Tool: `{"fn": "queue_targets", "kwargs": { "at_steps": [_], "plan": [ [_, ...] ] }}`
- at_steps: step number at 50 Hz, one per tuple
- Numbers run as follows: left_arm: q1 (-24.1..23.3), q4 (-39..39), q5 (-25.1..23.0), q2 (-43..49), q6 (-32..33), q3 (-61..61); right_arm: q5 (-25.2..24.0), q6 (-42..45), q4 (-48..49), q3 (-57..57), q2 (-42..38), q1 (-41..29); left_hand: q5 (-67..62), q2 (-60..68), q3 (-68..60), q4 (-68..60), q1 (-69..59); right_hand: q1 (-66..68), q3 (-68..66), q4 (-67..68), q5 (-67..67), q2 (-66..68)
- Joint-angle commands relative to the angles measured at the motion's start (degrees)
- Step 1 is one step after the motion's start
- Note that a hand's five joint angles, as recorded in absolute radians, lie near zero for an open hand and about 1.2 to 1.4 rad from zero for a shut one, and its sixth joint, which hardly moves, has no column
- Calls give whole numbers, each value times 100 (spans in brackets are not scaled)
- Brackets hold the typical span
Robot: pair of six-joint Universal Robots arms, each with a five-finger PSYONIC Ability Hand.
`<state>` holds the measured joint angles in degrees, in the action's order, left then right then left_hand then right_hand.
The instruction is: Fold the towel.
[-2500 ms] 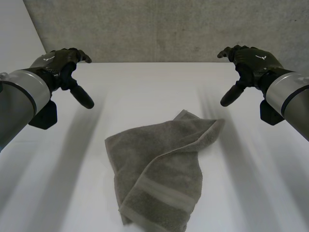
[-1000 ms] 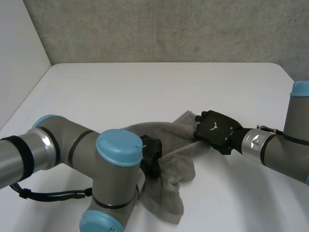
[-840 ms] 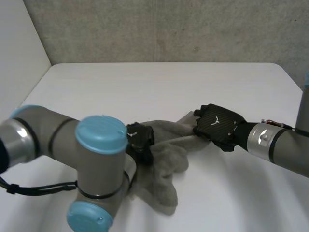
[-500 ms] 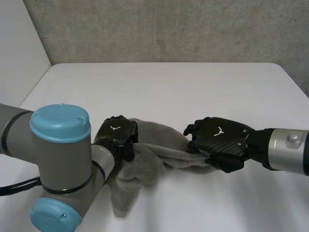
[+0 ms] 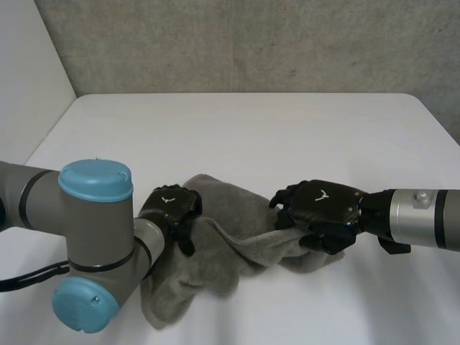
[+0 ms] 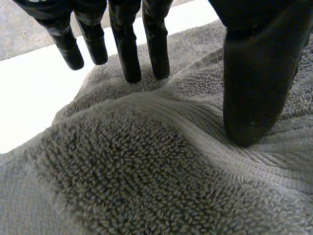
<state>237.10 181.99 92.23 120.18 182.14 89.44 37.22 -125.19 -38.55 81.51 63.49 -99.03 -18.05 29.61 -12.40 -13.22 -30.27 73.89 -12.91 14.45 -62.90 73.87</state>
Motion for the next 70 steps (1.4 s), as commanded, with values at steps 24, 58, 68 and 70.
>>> {"fn": "queue_targets", "kwargs": {
  "at_steps": [24, 58, 68, 70],
  "plan": [
    [310, -50, 49, -47, 445, 127, 1244, -366, 568, 507, 234, 77, -251, 95, 240, 322, -29, -2092, 291, -445, 1992, -2089],
    [697, -120, -56, -223, 1597, -1763, 2261, -338, 312, -2887, -583, -562, -5195, 5039, 240, 322, -4973, 611, 291, -445, -710, 613],
    [820, 1321, -285, -856, 1307, -3424, 3221, -2454, 3059, -4945, -208, -1066, -5195, 5039, 240, 322, -4973, 611, 291, -445, -710, 613],
    [907, 2012, -285, -1460, 1106, -3162, 3195, -2765, 3424, -4538, 164, -1048, -5195, 5039, 240, 322, -4973, 611, 291, -445, -710, 613]
  ]
}}
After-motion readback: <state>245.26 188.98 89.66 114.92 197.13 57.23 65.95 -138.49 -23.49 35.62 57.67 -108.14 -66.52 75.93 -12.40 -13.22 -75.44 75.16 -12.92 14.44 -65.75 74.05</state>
